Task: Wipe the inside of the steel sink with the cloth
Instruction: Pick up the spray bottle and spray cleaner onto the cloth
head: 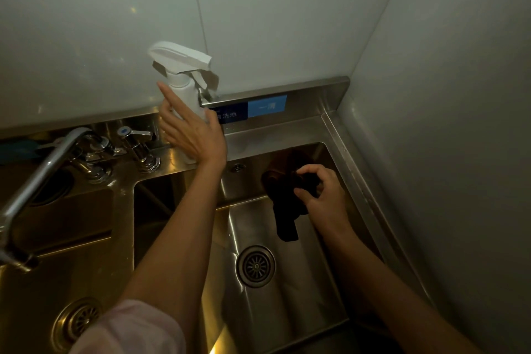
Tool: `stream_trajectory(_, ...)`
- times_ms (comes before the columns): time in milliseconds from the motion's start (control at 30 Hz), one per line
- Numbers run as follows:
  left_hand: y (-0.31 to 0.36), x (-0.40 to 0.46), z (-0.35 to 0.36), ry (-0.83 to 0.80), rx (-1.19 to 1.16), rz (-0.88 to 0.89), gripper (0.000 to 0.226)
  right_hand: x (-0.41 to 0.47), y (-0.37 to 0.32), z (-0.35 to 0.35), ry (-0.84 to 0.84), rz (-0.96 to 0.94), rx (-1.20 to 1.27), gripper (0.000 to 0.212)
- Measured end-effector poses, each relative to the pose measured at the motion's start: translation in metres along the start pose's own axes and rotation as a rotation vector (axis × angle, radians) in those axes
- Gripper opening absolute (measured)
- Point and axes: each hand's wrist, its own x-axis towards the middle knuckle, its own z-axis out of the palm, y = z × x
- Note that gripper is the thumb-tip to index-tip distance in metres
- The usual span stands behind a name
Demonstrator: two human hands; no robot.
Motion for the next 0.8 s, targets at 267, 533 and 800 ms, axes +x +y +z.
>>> stream_trajectory(267,0.003,-0.024,-0.036,-0.126,-0.053,0.068,0.085,-0.026,-0.018,-0.004,0.077,-0.038,-0.001,0.042)
stream_trajectory(533,-0.011,-0.06,-0.126,-0.256,-0.163,0.186,0.087,-0.084,-0.041,0.001,0.192,-0.076,0.053,0.036)
stream_trajectory(800,-0.039,-0.077,-0.217,-0.327,-0.221,0.273,0.093,-0.163,-0.063,0.009,0.237,-0.108,0.057,0.032)
